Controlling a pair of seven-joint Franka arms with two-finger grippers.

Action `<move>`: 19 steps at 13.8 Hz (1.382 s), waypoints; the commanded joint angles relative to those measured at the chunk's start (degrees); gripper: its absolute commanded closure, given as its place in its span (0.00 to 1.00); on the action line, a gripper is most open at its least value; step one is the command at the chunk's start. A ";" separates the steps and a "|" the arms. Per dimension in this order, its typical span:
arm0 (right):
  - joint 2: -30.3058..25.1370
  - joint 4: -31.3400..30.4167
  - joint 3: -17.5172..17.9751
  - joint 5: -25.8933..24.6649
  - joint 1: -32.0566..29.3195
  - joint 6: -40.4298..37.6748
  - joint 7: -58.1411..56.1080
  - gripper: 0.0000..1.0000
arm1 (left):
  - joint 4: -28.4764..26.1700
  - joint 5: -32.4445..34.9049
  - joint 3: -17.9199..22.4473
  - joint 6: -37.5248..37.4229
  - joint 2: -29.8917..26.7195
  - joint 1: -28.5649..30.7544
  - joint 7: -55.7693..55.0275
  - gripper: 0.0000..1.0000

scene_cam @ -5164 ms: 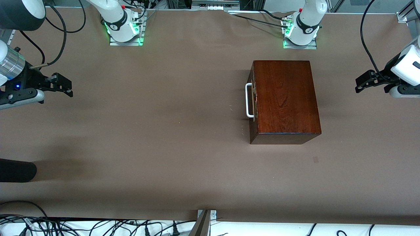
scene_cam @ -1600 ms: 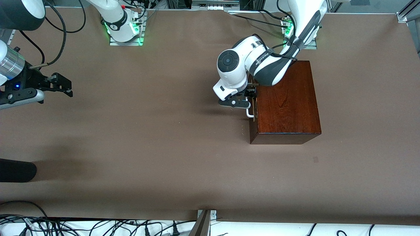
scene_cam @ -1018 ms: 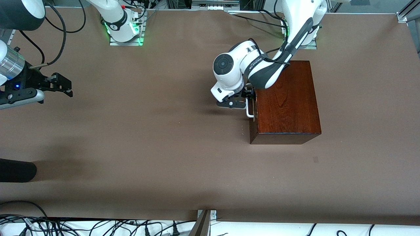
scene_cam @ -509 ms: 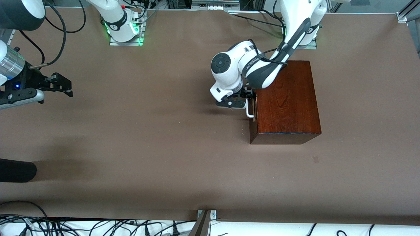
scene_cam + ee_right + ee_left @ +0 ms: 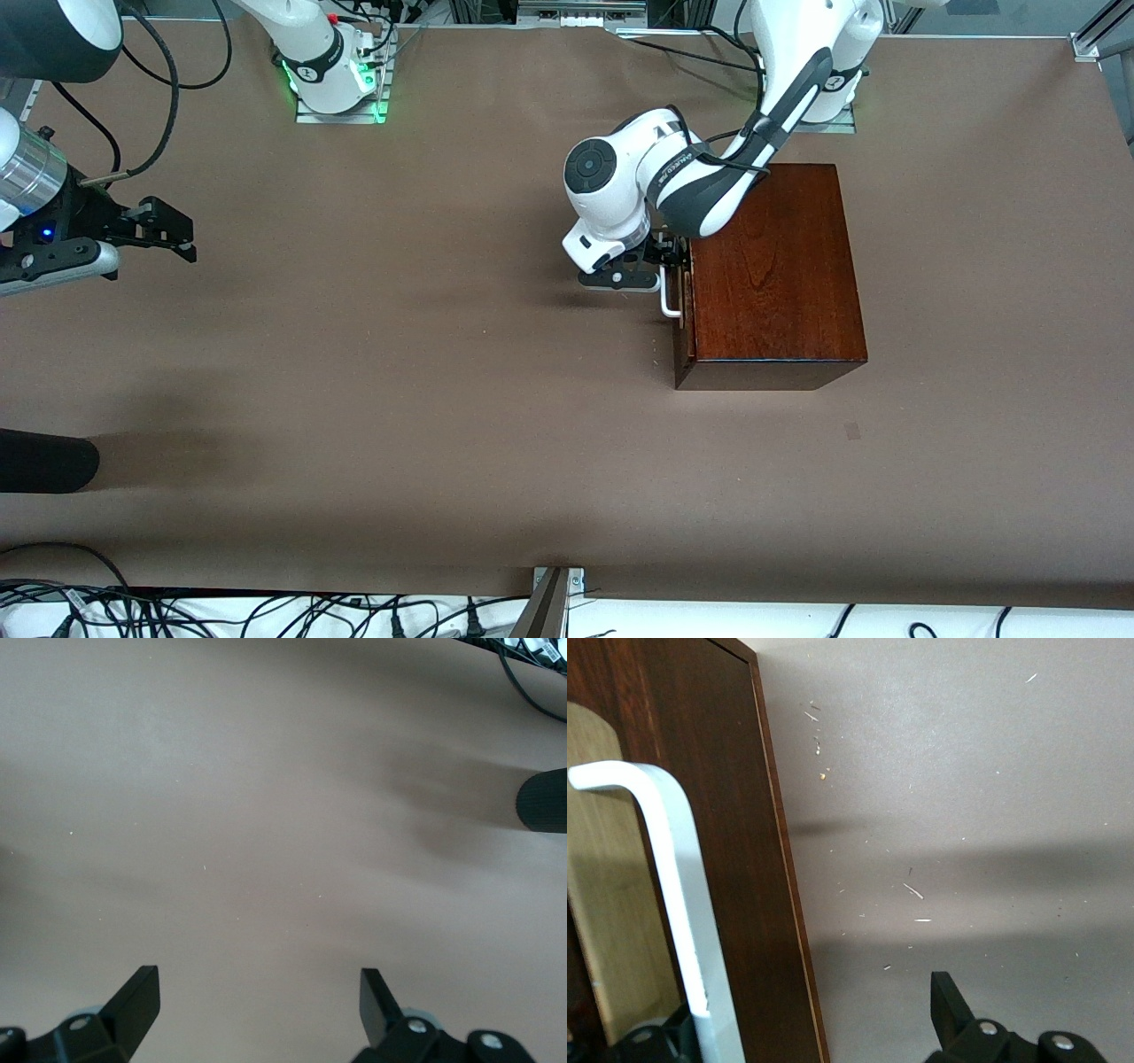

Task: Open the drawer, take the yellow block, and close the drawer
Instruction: 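Pull the drawer open by its handle with the left gripper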

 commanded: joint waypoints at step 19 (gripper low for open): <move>0.23 0.79 -0.17 0.56 -0.18 -0.07 -0.91 0.00 | 12.16 -4.01 -0.13 9.09 7.29 -7.39 -6.05 0.00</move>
